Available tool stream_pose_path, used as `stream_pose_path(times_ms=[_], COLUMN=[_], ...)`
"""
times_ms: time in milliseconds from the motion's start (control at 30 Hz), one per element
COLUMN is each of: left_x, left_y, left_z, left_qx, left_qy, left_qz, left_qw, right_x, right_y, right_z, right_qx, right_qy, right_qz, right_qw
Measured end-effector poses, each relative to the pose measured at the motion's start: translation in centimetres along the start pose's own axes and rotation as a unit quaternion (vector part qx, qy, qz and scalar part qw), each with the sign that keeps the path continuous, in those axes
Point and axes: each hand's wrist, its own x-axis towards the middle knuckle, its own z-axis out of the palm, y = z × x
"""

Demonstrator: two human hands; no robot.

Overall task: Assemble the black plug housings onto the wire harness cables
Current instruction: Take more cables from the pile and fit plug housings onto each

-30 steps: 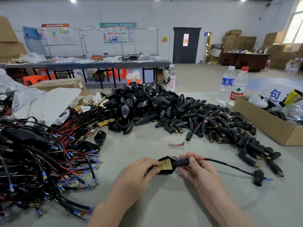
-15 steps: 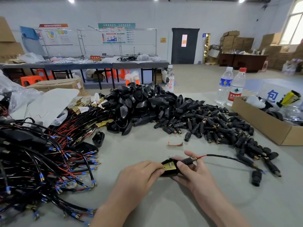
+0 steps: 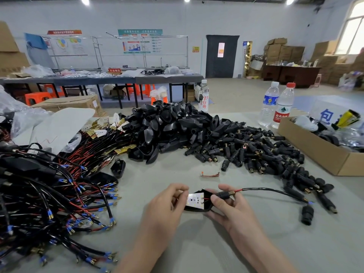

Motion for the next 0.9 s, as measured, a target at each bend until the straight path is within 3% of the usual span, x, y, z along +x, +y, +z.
stream_pose_path(times_ms=[333,500,633,900], left_x=[0.0,0.1,0.2,-0.3], left_y=[0.0,0.3,1.8,3.7], left_z=[0.5,0.6,0.3,-1.2], left_qx=[0.028,-0.056,-0.251,-0.291], left_qy=[-0.019,-0.056,-0.081,-0.01], left_qz=[-0.015,-0.09,-0.162,-0.174], left_qw=[0.999,0.993,0.951,0.941], right_x=[-0.4,-0.5,-0.7,-1.9], right_y=[-0.1,-0.8,-1.3,-2.0], right_z=[0.7,1.0,1.1,0.9], right_qx=[0.052,0.081,0.088,0.02], right_qy=[0.004,0.004,0.0,0.093], right_qz=[0.023,0.038,0.033,-0.061], right_qw=[0.998,0.996,0.996,0.994])
